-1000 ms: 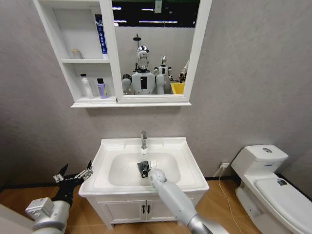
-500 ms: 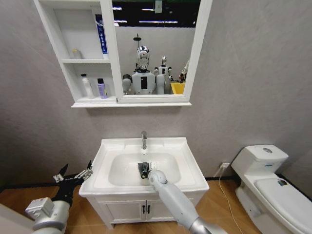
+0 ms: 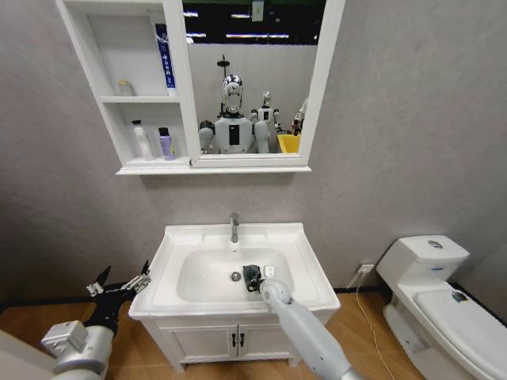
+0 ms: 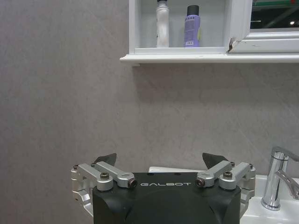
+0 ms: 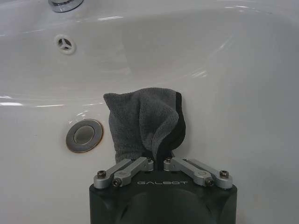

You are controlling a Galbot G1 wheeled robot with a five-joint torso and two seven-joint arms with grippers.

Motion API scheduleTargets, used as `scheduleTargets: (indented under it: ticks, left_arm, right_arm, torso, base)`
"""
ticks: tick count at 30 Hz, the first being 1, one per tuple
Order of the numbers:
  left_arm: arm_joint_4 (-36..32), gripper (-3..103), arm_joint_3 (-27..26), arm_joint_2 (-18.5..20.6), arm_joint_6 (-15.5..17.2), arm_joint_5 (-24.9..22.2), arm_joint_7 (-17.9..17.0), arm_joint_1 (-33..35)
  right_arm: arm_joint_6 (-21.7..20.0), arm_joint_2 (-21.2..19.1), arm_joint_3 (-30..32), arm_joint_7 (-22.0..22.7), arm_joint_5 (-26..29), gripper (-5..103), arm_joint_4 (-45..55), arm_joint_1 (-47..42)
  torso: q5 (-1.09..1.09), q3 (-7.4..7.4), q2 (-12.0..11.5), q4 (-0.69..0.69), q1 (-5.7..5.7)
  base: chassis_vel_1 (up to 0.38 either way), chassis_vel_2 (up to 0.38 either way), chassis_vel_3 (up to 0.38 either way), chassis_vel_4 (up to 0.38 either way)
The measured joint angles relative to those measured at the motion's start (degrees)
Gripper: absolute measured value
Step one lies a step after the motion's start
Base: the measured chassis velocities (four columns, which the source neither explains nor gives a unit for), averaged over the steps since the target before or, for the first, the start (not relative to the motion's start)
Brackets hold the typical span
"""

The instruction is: Move facial cleanser and shampoo from washbasin to cabinet, then wipe washbasin with towel.

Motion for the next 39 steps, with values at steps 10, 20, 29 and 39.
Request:
scheduleTargets:
  ticks: [10, 20, 29, 39]
  left_arm:
    - [0.0, 100, 0.0, 0.0, 0.0, 0.0, 0.0, 0.0]
    - [0.0, 100, 0.0, 0.0, 0.0, 0.0, 0.0, 0.0]
    - [0.0, 100, 0.0, 0.0, 0.0, 0.0, 0.0, 0.0]
    - [0.0, 100, 0.0, 0.0, 0.0, 0.0, 0.0, 0.0]
  right_arm:
    - [-0.3, -2.21, 2.12, 2.65, -1.01, 4, 2.68, -1.2]
    - [-0.37, -3.61, 2.91, 5.99, -4.81, 4, 4.87, -1.1]
    - [6.3, -4.17, 3.08, 2.62, -17.19, 4, 4.45, -0.15]
    - [12.33, -4.37, 5.89, -0.55, -30.14, 4, 6.66, 0.97]
  torso:
    - [-0.01, 0.01, 0.0, 0.0, 0.0]
    - [-0.01, 0.01, 0.0, -0.01, 0.0]
    - [-0.02, 0.02, 0.0, -0.04, 0.0]
    - [-0.02, 0.01, 0.0, -0.01, 0.01]
  base:
    - [0.0, 0.0, 0.0, 0.0]
    - [0.0, 0.0, 0.0, 0.0]
    - [0.0, 0.0, 0.0, 0.0]
    - [0.0, 0.0, 0.0, 0.0]
